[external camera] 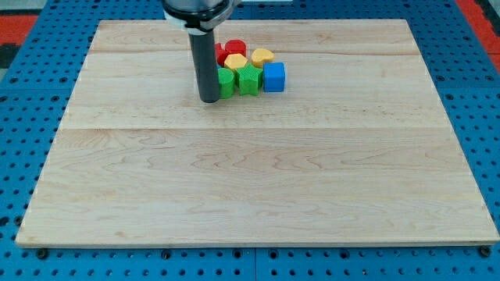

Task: Push the cube a little bit up

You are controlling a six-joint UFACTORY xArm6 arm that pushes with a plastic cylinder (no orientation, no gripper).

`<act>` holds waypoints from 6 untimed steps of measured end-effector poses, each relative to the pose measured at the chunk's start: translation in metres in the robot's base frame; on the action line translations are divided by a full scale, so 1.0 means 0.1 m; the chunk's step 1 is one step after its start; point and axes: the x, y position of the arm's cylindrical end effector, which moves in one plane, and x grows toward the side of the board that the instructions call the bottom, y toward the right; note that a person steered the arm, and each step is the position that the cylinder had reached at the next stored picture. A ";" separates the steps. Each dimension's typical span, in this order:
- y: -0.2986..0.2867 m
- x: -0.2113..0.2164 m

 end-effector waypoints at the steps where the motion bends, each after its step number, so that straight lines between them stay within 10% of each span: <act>1: 0.64 0.05; 6: 1.28 -0.33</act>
